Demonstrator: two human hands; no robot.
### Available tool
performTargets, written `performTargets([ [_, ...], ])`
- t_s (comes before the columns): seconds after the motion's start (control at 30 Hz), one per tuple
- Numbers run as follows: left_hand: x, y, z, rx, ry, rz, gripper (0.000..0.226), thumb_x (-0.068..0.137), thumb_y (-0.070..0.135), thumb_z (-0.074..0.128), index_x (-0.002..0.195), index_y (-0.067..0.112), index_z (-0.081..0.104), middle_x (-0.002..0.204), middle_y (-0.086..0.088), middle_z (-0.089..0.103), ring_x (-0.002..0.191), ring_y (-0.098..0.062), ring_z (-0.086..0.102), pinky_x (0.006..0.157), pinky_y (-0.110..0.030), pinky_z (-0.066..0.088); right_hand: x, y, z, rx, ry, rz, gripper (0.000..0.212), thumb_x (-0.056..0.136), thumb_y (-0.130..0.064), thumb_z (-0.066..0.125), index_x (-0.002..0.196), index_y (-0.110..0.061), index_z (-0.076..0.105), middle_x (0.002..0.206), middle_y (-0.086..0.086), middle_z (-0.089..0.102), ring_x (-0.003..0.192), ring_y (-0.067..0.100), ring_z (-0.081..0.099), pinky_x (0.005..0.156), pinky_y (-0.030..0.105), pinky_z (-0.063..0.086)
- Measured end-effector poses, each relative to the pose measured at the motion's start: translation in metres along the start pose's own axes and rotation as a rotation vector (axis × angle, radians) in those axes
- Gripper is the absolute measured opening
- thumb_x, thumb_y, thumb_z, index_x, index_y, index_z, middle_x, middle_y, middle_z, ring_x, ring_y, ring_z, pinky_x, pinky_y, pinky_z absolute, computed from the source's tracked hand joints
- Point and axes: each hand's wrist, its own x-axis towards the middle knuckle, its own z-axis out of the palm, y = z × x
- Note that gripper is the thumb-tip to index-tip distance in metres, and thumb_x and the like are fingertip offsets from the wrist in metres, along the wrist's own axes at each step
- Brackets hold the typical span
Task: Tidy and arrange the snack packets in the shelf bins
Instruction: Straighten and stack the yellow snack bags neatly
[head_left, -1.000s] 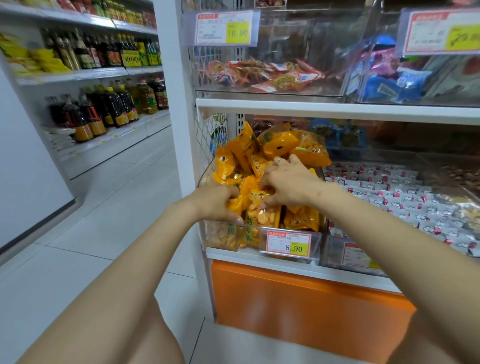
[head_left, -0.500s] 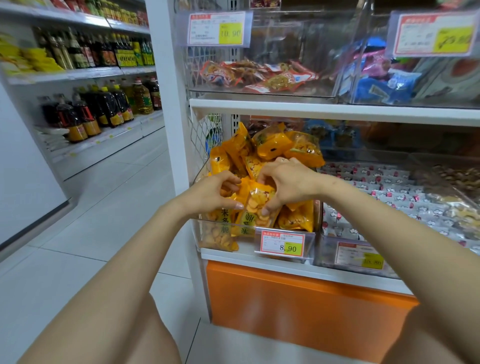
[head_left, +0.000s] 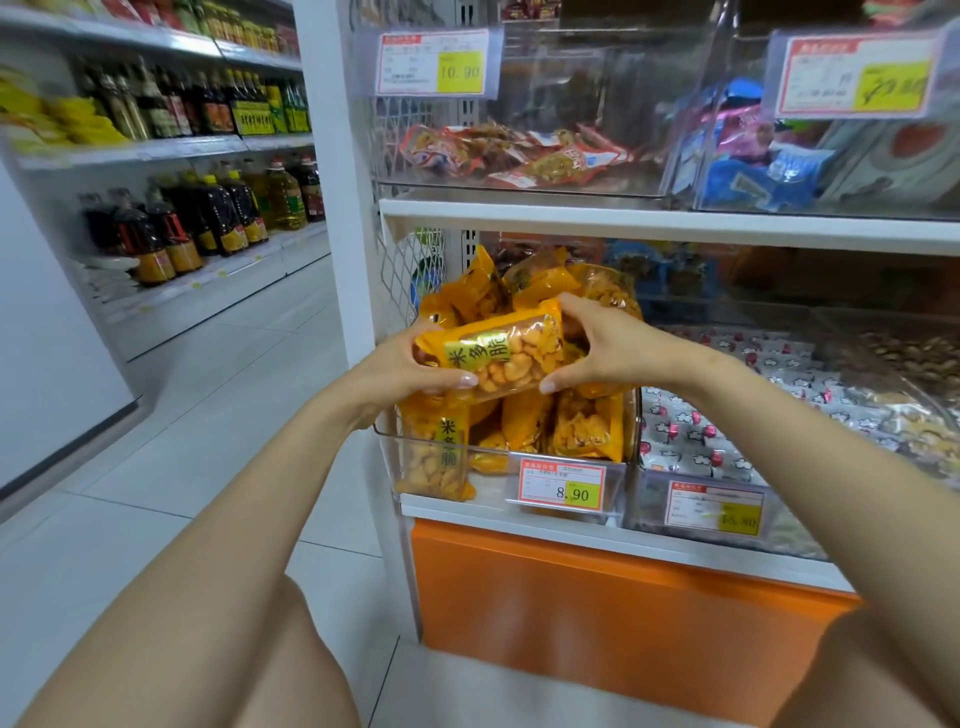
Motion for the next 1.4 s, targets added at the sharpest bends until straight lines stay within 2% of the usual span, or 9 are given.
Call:
performTargets([
  [0.13, -0.004, 0.002, -0.008, -0.146, -0.027, 0.019, 0.057, 0.058, 0.027, 0.085, 0.108, 0.024, 0.057, 0.111, -0.007, 0.063, 0.103, -0.024, 0.063, 0.085, -0.037, 0.052, -0.003, 0.002, 0.002, 0.020, 0.009, 0.022, 0.087, 0.074, -0.037, 0.075, 0.144, -0.025, 0.026, 0.130, -0.002, 0.055, 0.123, 0.014, 0.048, 0.105, 0.032, 0.038],
  [0.27, -0.008, 0.002, -0.010, -0.075, -0.075, -0.010, 0.055, 0.051, 0.039, 0.079, 0.101, 0.029, 0.060, 0.113, -0.015, 0.057, 0.103, -0.026, 0.062, 0.090, -0.040, 0.051, -0.004, 0.004, 0.000, 0.005, 0.050, 0.009, 0.064, 0.081, -0.039, 0.069, 0.137, -0.027, 0.040, 0.120, -0.010, 0.062, 0.121, 0.012, 0.049, 0.101, 0.029, 0.036],
  [0.4, -0.003, 0.003, 0.002, 0.100, -0.095, 0.070, 0.039, 0.068, 0.020, 0.082, 0.098, 0.028, 0.058, 0.093, 0.002, 0.061, 0.087, -0.010, 0.061, 0.077, -0.021, 0.050, -0.002, 0.004, 0.009, -0.296, -0.012, -0.012, 0.053, 0.082, -0.055, 0.060, 0.130, -0.036, 0.049, 0.125, -0.002, 0.054, 0.116, 0.017, 0.047, 0.092, 0.035, 0.042],
  [0.5, 0.002, 0.002, 0.017, 0.295, -0.140, 0.155, 0.027, 0.075, 0.013, 0.077, 0.097, 0.020, 0.063, 0.095, 0.003, 0.062, 0.089, -0.008, 0.059, 0.080, -0.020, 0.048, -0.002, 0.002, 0.013, -0.416, -0.054, -0.054, 0.051, 0.084, -0.053, 0.057, 0.132, -0.038, 0.048, 0.128, -0.001, 0.053, 0.118, 0.018, 0.046, 0.086, 0.030, 0.037],
  [0.7, 0.016, -0.007, 0.024, 0.752, -0.185, 0.180, 0.032, 0.083, 0.034, 0.068, 0.113, 0.025, 0.066, 0.112, -0.007, 0.051, 0.110, -0.019, 0.046, 0.099, -0.037, 0.038, -0.011, 0.006, 0.003, -0.113, -0.026, -0.060, 0.049, 0.088, -0.011, 0.057, 0.133, -0.027, 0.046, 0.135, 0.000, 0.049, 0.118, 0.012, 0.043, 0.097, 0.030, 0.037],
  [0.97, 0.013, -0.004, 0.039, 1.147, -0.241, 0.050, 0.044, 0.094, 0.051, 0.040, 0.137, 0.038, 0.041, 0.132, -0.008, 0.043, 0.130, -0.029, 0.032, 0.105, -0.044, 0.032, -0.014, 0.022, -0.003, -0.111, 0.044, 0.097, 0.082, 0.076, -0.039, 0.074, 0.144, -0.029, 0.029, 0.150, -0.001, 0.029, 0.138, 0.023, 0.023, 0.113, 0.044, 0.025],
  [1.13, 0.013, 0.009, 0.033, 1.080, -0.398, -0.010, 0.045, 0.097, 0.042, 0.041, 0.141, 0.034, 0.038, 0.143, -0.001, 0.042, 0.131, -0.023, 0.038, 0.107, -0.037, 0.033, -0.015, 0.018, -0.003, -0.107, 0.019, 0.115, 0.085, 0.072, -0.043, 0.075, 0.143, -0.034, 0.030, 0.143, 0.000, 0.030, 0.131, 0.023, 0.034, 0.107, 0.042, 0.035],
  [1.27, 0.012, 0.012, 0.029, 1.015, -0.475, -0.006, 0.040, 0.097, 0.038, 0.044, 0.137, 0.032, 0.044, 0.143, 0.003, 0.043, 0.128, -0.019, 0.041, 0.107, -0.036, 0.034, -0.019, 0.013, -0.005, -0.214, -0.063, 0.104, 0.083, 0.063, -0.063, 0.065, 0.138, -0.043, 0.035, 0.143, -0.004, 0.026, 0.131, 0.022, 0.034, 0.106, 0.042, 0.036],
  [1.4, 0.005, 0.011, 0.018, 0.743, -0.268, 0.017, 0.032, 0.095, 0.038, 0.049, 0.122, 0.024, 0.059, 0.126, 0.000, 0.057, 0.118, -0.017, 0.050, 0.102, -0.034, 0.040, -0.021, 0.008, -0.003, -0.356, -0.196, 0.101, 0.095, 0.053, -0.073, 0.060, 0.139, -0.047, 0.030, 0.155, -0.008, 0.007, 0.140, 0.025, 0.020, 0.111, 0.044, 0.027],
])
